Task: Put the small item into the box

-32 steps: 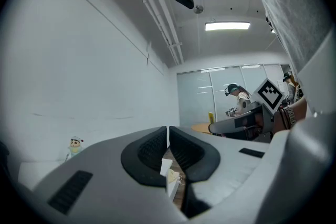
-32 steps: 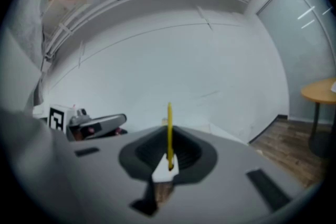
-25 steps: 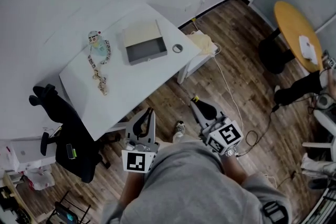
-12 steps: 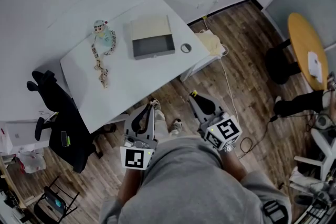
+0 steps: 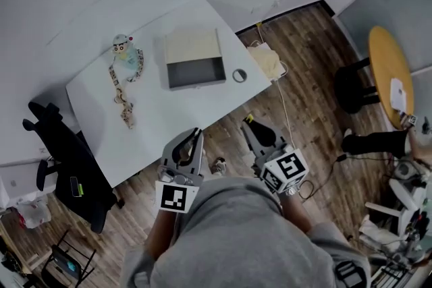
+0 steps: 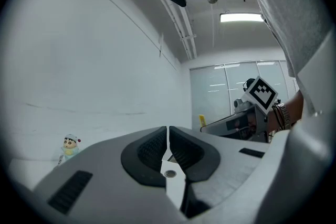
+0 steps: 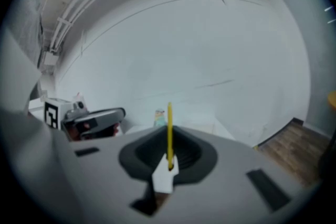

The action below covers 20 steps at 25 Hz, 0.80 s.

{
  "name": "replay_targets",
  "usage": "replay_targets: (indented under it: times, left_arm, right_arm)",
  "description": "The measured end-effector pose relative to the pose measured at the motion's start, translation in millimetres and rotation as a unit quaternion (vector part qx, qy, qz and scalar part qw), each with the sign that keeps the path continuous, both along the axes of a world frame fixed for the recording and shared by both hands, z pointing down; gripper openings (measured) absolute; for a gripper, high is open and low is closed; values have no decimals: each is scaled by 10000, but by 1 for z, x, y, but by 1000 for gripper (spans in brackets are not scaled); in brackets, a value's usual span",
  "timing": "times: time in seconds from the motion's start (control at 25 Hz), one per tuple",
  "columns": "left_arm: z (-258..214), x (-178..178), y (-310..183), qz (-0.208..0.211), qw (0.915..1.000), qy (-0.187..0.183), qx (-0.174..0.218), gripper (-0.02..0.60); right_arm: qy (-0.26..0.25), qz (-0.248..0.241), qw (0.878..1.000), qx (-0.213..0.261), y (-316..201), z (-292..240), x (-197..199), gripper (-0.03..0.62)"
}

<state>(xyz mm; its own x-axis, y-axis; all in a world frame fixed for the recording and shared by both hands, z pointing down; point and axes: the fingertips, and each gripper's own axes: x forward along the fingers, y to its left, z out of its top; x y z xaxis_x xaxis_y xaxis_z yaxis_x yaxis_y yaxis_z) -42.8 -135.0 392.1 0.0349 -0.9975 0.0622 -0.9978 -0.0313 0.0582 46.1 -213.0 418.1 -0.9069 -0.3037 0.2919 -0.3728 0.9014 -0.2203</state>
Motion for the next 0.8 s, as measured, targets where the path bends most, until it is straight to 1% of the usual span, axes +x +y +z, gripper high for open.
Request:
replay_targets:
  times: [0.16,0.32,0.44,0.64,0.8]
  left_arm:
    - [6,-27,-32,66,9999,88,-59,46]
    - [5,-46,-58,191,9998,-51,-61,46]
    - [9,-62,-69,264,9996,-27,-105,46]
    - [13,-83,-82,679,9967,-441,-45,46]
    - [19,-101,-87,727,9969,-304,-73,46]
  right_arm:
    - [231,-25,9997,-28,-24,7,-25,48]
    - [386,-43,9992,-58,-46,14,-48,47]
    - [519,-46,9986,-105,-59,25,-69,48]
    - [751,-122,9970,-171,-75,42,-105,48]
    - [1028,-260,9942,-169,-86,58,-133,48]
